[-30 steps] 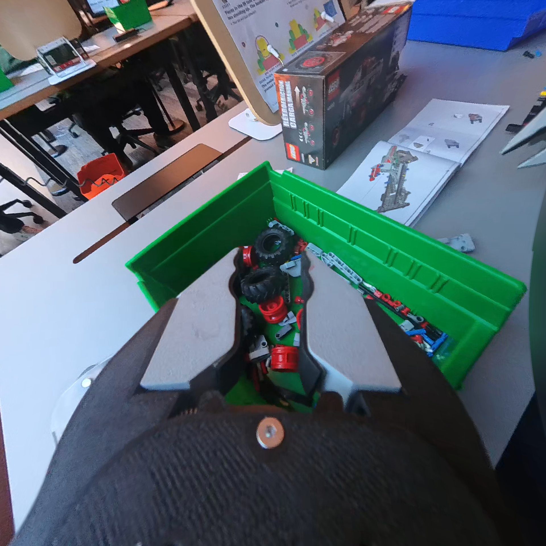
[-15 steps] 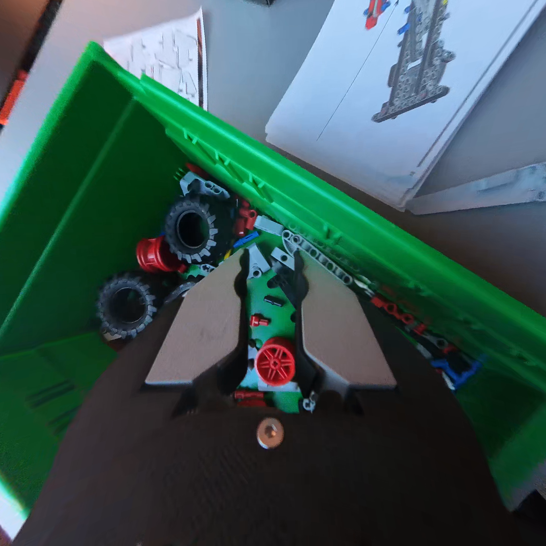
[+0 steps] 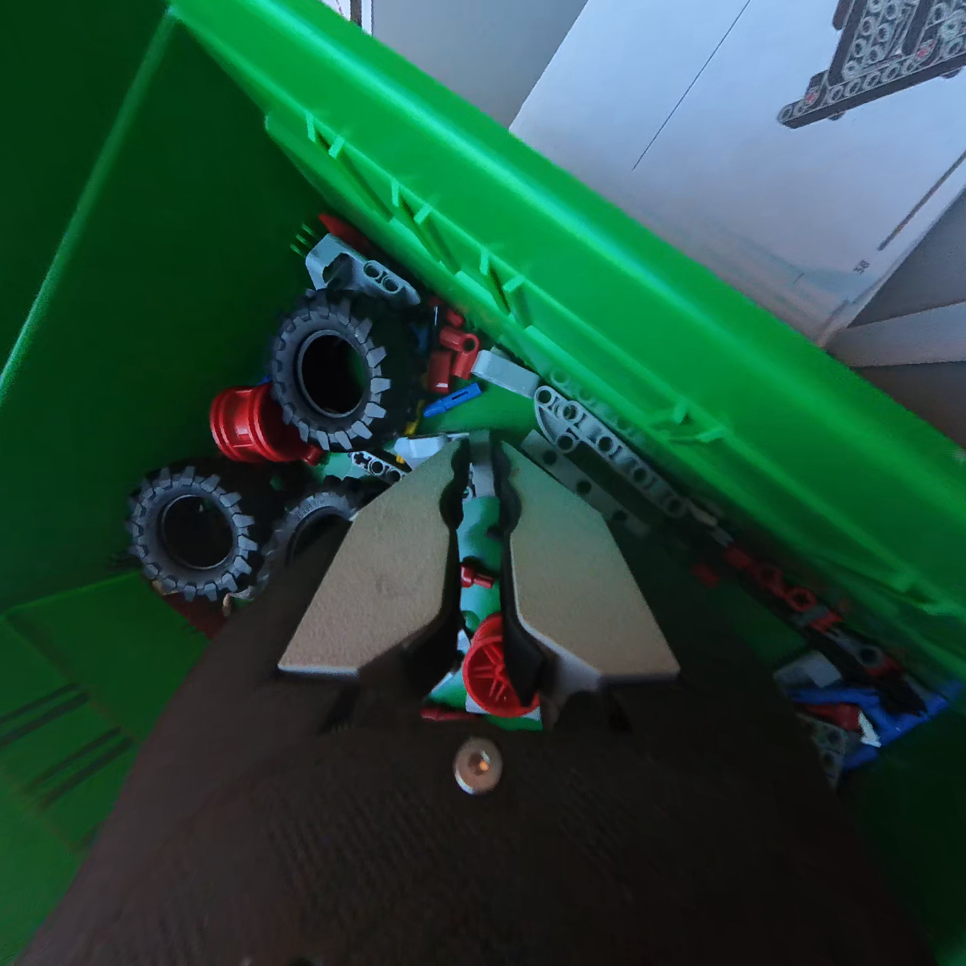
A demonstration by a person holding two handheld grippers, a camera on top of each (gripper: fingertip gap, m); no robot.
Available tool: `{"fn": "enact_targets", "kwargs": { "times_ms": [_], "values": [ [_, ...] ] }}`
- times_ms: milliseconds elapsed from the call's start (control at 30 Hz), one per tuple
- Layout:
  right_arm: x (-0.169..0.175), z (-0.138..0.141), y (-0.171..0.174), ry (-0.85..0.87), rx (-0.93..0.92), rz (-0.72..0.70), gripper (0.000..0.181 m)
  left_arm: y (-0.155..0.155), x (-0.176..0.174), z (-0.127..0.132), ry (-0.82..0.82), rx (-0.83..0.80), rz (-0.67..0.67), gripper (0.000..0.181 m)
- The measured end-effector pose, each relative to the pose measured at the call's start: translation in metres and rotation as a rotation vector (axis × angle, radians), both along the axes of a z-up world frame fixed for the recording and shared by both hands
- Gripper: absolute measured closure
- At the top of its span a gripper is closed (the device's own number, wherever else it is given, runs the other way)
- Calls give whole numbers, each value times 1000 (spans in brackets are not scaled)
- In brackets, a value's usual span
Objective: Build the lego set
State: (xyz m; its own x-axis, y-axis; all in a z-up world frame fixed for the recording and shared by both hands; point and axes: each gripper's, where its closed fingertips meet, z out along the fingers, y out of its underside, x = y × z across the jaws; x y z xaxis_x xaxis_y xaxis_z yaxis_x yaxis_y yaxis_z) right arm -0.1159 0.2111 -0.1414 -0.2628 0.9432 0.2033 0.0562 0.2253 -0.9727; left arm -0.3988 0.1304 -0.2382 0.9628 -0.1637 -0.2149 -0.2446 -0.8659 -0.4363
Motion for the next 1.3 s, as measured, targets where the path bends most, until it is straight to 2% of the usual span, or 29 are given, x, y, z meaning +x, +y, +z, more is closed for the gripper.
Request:
{"fn": "enact_targets", "kwargs": {
  "times_ms": [33,133,300,500,600,667,733,767,800,867,967,1067,1200,1300],
  "values": [
    [0,0,0,1,2,1,167,-1,-1,0,11,0,4,175],
    [0,-1,-1,-1,15,0,167,-6,-9,9,79,25,26,175],
    [1,0,-1,3,15,0,167,-14,-11,34,59,104,48,175],
    [-3,-4,1,-19,20,-15,168,-21,2,54,182,215,-32,175],
    [-5,-6,0,-26,31,-17,167,-22,4,80,436,342,-77,175],
    [-7,-7,0,-32,18,-7,167,-21,17,106,668,451,-144,175],
    [-15,-7,-3,-58,-44,27,163,-21,38,122,893,478,-239,175],
    [-20,-6,-8,-79,-98,62,155,-19,55,130,995,500,-309,176],
    [-25,-1,-16,-90,-148,105,155,-15,74,135,1067,522,-373,176],
    [-35,18,-31,-76,-213,169,161,-6,119,134,1091,543,-493,176],
    [-38,43,-52,-100,-267,248,153,8,188,122,1101,554,-665,177],
    [-22,45,-49,-117,-256,204,151,24,251,85,952,567,-777,176],
    [19,24,-9,-79,-162,-26,158,63,269,55,983,556,-735,176],
    [36,-5,10,-183,-239,-93,151,86,283,49,1019,588,-808,176]
  ]
}}
